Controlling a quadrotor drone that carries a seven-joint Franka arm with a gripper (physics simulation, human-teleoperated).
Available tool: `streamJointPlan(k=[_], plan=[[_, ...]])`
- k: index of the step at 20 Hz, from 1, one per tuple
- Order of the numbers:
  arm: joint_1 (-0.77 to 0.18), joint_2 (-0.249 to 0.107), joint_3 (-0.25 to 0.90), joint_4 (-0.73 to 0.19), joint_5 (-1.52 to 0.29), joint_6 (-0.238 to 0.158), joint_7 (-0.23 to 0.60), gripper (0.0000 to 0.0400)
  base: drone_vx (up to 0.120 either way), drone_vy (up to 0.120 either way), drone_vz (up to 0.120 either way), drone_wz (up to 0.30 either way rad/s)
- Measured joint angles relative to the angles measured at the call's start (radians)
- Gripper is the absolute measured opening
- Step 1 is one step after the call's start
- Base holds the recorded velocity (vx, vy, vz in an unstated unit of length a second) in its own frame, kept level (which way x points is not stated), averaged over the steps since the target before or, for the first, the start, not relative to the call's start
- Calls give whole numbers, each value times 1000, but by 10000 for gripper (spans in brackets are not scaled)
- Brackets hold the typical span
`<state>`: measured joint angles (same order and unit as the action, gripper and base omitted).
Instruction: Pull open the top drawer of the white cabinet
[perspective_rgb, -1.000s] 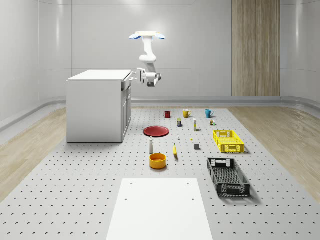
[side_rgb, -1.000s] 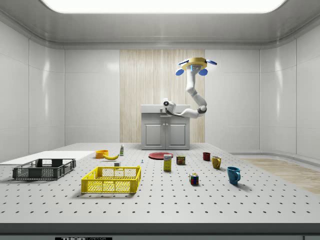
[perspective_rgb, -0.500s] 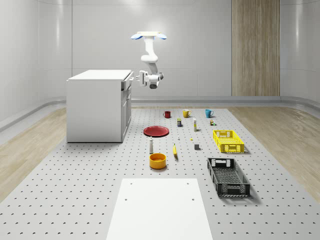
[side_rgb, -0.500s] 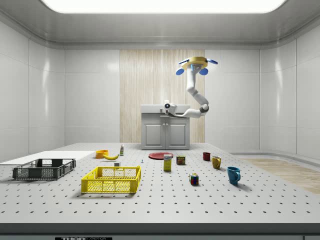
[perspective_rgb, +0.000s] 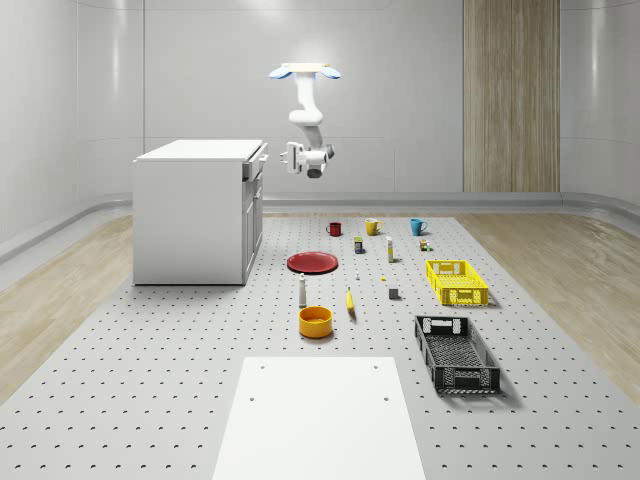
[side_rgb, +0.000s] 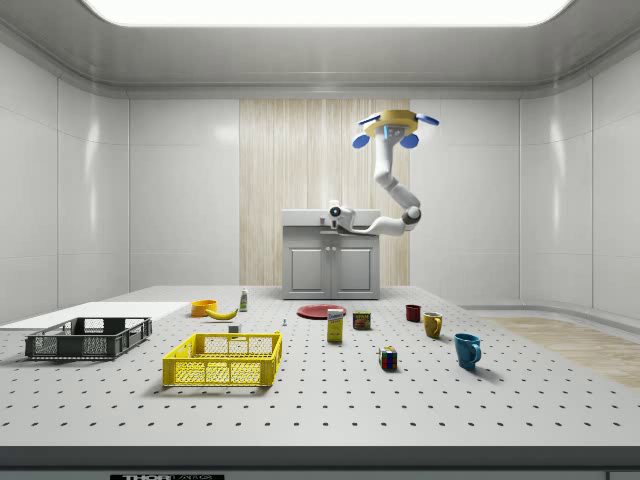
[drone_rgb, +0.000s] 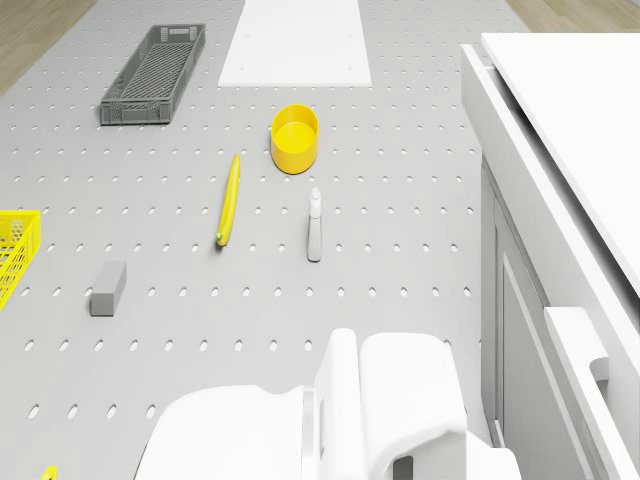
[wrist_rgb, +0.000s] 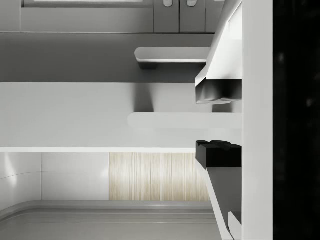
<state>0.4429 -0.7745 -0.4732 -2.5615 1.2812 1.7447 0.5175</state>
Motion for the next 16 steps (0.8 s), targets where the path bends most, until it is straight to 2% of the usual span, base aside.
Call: streamJointPlan(k=[5,8,10,13,16], plan=[[26,-1,28,-7,31,41,-3,105,0,0,0,0],[41,2,48,-10,53,68,-6,202,0,0,0,0],[51,5,61,-11,68,84,-9,243,0,0,0,0],[66,11,83,-12,94,109,-15,276,0,0,0,0],[77,17,101,-12,115,129,-20,291,0,0,0,0]])
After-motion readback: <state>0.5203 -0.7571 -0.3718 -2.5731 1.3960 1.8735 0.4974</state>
